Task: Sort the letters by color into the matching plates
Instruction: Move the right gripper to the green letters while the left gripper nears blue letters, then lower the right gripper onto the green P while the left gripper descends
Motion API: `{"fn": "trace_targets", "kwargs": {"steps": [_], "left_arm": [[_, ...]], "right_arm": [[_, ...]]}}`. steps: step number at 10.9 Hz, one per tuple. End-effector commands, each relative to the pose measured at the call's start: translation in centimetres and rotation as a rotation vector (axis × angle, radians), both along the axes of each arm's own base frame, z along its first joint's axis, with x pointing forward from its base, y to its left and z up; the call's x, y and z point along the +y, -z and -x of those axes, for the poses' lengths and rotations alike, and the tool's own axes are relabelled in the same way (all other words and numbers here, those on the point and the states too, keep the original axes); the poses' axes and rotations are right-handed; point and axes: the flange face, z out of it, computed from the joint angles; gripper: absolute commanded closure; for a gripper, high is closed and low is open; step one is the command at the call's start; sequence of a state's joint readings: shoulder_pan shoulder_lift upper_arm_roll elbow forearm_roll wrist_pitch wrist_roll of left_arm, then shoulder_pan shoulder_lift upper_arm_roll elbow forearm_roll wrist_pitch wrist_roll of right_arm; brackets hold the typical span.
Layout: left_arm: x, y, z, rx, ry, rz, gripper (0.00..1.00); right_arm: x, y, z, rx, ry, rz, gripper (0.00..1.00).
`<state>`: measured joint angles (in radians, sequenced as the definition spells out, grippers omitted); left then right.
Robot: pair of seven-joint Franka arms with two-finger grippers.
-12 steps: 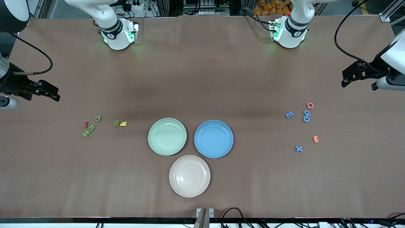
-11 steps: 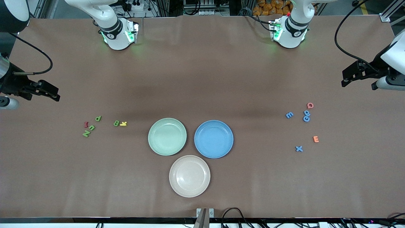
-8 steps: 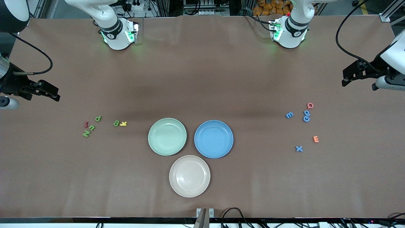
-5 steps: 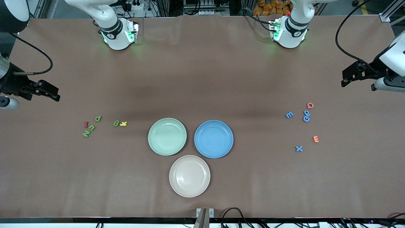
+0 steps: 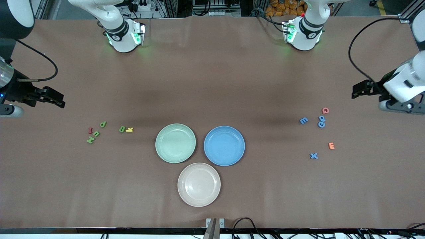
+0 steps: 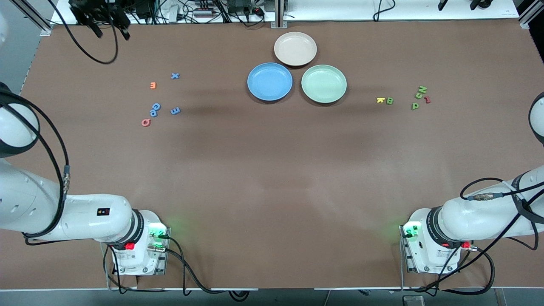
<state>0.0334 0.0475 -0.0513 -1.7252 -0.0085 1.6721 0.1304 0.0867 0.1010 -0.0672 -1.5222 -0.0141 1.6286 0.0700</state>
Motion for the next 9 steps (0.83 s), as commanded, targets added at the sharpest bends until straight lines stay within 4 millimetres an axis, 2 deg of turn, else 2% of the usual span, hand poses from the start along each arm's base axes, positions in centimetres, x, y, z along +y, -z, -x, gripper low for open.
{"fn": "trace_targets", "kwargs": {"steps": [1, 5, 7, 8, 9], "left_arm": [[-0.1, 6.3, 1.4, -0.025, 0.023, 0.005, 0.00], [-0.1, 9.8, 1.8, -0.024, 0.047, 0.000, 0.00], [3.0, 10.1, 1.4, -0.040, 0.062, 0.007, 0.00], [4.5, 10.9, 1.3, -0.030, 0.077, 0.012, 0.00], [4.8, 11.7, 1.2, -0.019, 0.080, 0.015, 0.00]], "right_arm": [[-0.1, 4.6, -0.5, -0.029, 0.011, 0.009, 0.00], [0.0, 11.8, 0.1, -0.016, 0.010, -0.001, 0.00], [-0.4, 16.4, 1.1, -0.021, 0.016, -0.004, 0.00], [-1.1, 18.7, 1.7, -0.034, 0.029, -0.004, 0.00], [-1.7, 20.8, 2.4, -0.045, 0.039, -0.005, 0.00]]}}
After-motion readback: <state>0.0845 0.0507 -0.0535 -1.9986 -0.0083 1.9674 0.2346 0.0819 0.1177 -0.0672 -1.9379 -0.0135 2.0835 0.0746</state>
